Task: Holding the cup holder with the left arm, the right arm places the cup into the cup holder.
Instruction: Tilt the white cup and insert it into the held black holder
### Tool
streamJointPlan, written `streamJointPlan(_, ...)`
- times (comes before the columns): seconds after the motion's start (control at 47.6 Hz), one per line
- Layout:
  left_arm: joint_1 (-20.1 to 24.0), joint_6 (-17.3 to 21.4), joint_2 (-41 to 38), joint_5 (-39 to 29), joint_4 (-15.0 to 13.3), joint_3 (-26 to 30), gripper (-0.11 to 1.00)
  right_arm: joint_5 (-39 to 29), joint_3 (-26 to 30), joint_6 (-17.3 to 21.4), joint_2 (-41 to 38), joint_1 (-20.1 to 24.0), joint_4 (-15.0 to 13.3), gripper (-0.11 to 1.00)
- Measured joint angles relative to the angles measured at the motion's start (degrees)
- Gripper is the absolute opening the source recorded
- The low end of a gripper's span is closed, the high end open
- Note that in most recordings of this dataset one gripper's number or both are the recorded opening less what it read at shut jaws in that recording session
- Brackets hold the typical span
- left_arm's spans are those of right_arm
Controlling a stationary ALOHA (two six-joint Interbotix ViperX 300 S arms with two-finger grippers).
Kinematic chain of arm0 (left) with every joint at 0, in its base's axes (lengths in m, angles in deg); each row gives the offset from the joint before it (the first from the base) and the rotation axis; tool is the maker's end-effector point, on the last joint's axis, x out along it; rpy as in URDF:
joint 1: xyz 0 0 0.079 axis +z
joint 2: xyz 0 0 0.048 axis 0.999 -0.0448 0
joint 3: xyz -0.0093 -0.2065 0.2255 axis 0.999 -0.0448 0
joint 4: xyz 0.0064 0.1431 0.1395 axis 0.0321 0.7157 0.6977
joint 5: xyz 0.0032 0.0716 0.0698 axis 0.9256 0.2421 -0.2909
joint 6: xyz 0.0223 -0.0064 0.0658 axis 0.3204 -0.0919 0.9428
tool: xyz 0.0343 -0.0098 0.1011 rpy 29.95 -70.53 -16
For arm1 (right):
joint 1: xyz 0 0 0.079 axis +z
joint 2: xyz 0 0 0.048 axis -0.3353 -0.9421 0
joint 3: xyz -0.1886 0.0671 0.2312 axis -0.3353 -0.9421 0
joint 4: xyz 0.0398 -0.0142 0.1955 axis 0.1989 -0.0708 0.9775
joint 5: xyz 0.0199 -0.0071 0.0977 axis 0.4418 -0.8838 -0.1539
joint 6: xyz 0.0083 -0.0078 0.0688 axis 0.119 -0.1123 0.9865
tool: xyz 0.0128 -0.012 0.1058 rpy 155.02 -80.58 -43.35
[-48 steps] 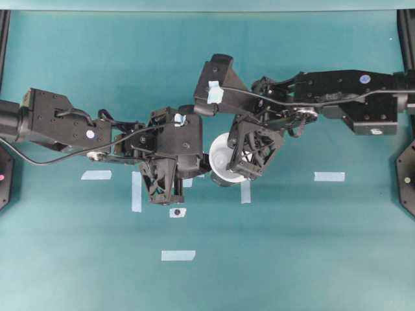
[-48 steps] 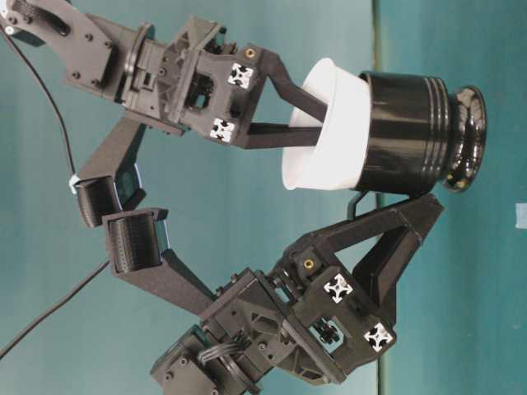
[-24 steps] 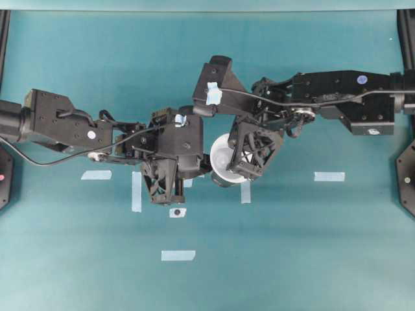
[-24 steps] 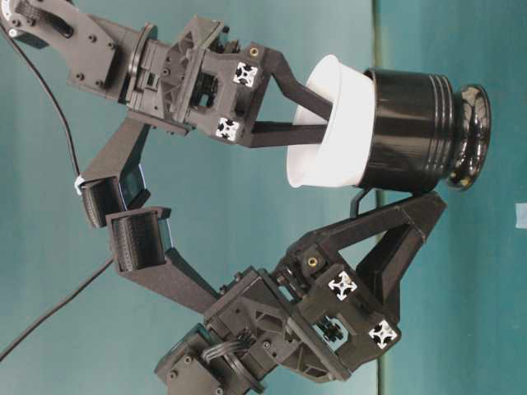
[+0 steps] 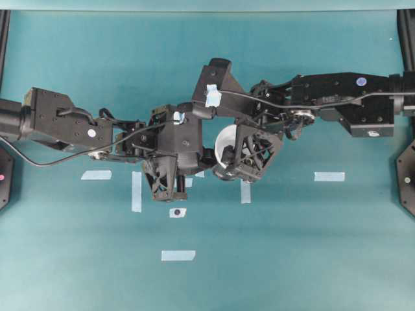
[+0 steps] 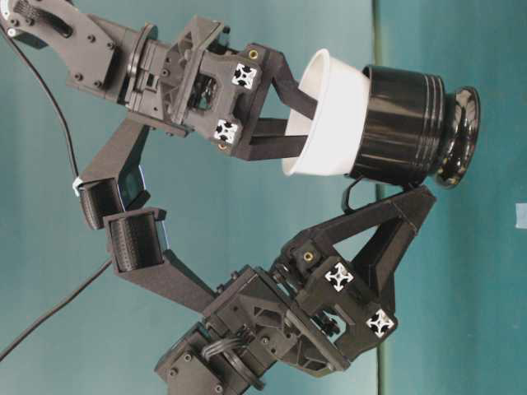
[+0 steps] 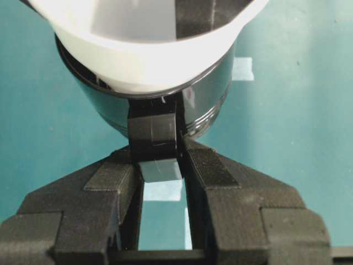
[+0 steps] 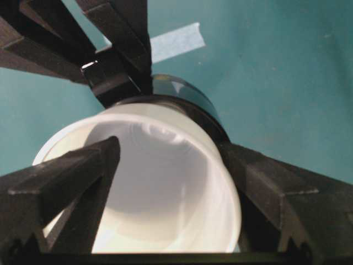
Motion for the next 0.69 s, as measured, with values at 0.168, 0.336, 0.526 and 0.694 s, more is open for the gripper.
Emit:
streamJointPlan(0.168,0.0,-0.1,-0.1,0.0,0.0,0.1,0.25,0.0,0.4,0.0,0.0,0.0,0.0,0.86)
streamJointPlan(0.336,0.0,-0.1,0.0,0.0,-0.1,0.0,0.25,-0.1,1.4,0.0,0.0,0.1,0.0,0.86)
streamJointPlan(0.526,-0.8,0.0,-0.1,0.0,0.0,-1.0,0.25,0.0,3.2,0.0,0.0,-0.4,-0.1,0.86)
streamJointPlan(0.694,-0.8,0.0,-0.1,0.0,0.0,-1.4,0.25,0.0,3.4,0.0,0.5,-0.4,-0.2,0.86)
